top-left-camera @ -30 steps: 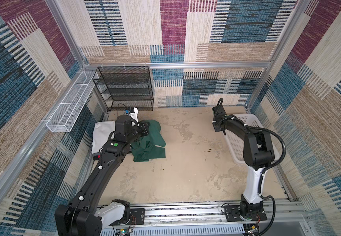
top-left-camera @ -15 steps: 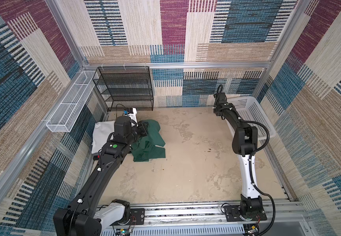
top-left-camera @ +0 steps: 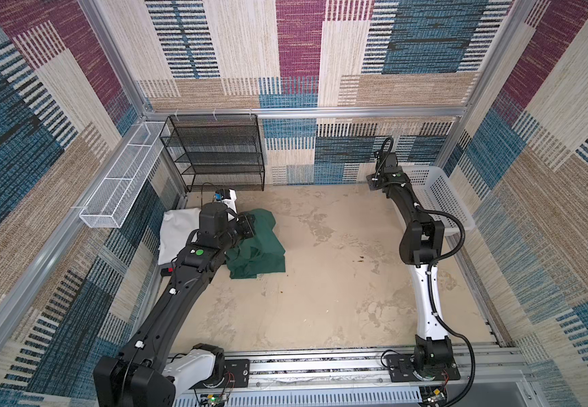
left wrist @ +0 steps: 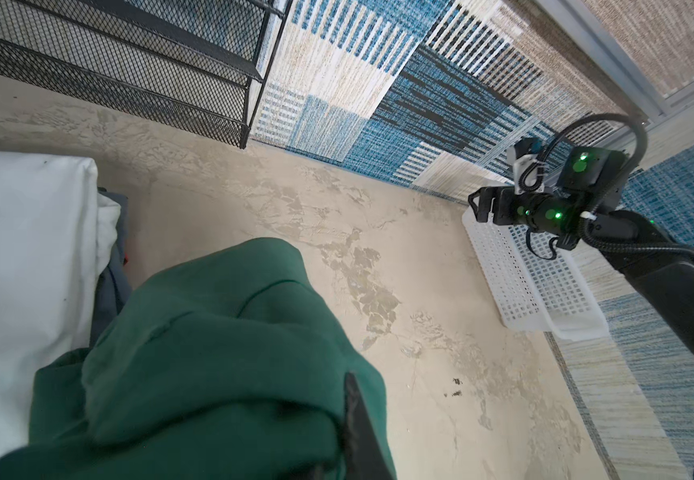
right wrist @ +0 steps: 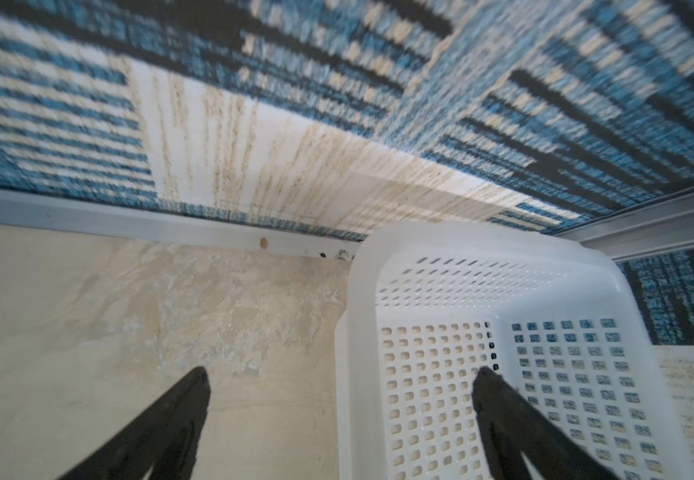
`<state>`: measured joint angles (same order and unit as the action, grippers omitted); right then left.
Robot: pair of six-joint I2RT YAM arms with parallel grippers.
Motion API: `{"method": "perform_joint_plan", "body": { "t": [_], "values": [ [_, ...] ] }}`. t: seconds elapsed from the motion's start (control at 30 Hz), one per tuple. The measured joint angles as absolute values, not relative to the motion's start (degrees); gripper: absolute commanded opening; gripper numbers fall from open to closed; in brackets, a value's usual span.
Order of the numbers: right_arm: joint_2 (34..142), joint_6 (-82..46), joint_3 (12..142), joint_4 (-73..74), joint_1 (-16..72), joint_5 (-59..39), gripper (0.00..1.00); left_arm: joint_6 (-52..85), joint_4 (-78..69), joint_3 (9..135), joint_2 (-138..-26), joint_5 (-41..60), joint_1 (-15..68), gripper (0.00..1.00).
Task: Fold and stack the t-shirts
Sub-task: 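Push the white basket farther from the robot with the right gripper, then reach the right gripper to the green t-shirt held by the left gripper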
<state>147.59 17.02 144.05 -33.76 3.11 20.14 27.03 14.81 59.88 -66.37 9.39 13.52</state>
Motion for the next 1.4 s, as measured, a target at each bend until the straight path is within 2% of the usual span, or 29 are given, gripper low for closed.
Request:
{"method": "perform_joint_plan", "body": {
  "t": [0.1, 0.2, 0.33, 0.43, 0.53, 0.63, 0.77, 0.97, 1.03, 1.2, 1.27, 1.37, 1.4],
  "values": [
    [142.08, 12.84, 138.23, -33.21, 3.92, 19.92, 0.98, 27.03, 14.81, 59.88, -66.78, 9.91, 13.52, 0.00],
    [131.90, 8.60, 124.84, -31.22, 6.92, 19.07, 0.98, 27.03, 14.81, 60.03, -66.85, 10.68, 13.58, 0.00],
    [110.87, 2.87, 99.24, -24.77, 14.94, 16.27, 0.99, 27.03, 14.83, 61.39, -66.96, 10.70, 13.56, 0.00],
    [96.86, -2.72, 79.81, -14.50, 19.55, 11.94, 0.99, 27.05, 14.98, 63.20, -67.13, 10.66, 13.56, 0.00],
    [88.99, -9.76, 60.90, -8.29, 23.09, 6.63, 0.99, 27.18, 15.14, 65.80, -68.18, 10.68, 13.54, 0.00],
    [85.58, -15.70, 48.71, -2.83, 28.69, 0.78, 0.97, 27.44, 15.29, 67.81, -69.87, 10.87, 13.56, 0.00],
    [92.16, -19.42, 47.79, 4.16, 36.03, -4.19, 0.93, 27.46, 15.86, 69.17, -69.65, 10.66, 13.63, 0.00],
    [103.46, -19.99, 54.70, 9.56, 40.97, -7.46, 0.86, 28.38, 16.78, 67.85, -66.72, 9.04, 13.78, 0.00],
    [107.22, -19.27, 57.74, 10.41, 42.28, -8.32, 0.80, 28.56, 17.02, 67.20, -66.06, 8.21, 13.80, 0.00],
    [115.68, -17.21, 65.69, 8.43, 47.44, -6.15, 0.76, 28.75, 17.87, 66.50, -65.43, 6.68, 13.89, 0.00],
    [117.54, -15.75, 67.72, 8.32, 49.23, -4.58, 0.70, 28.73, 17.91, 66.50, -65.43, 6.20, 13.89, 0.00],
    [118.83, -14.63, 68.27, 9.78, 49.52, -3.29, 0.66, 28.71, 18.35, 66.54, -65.34, 5.63, 13.89, 0.00],
    [119.37, -13.98, 68.55, 10.46, 49.54, -2.92, 0.60, 28.71, 18.70, 66.59, -65.30, 5.02, 13.89, 0.00]
  ]
}}
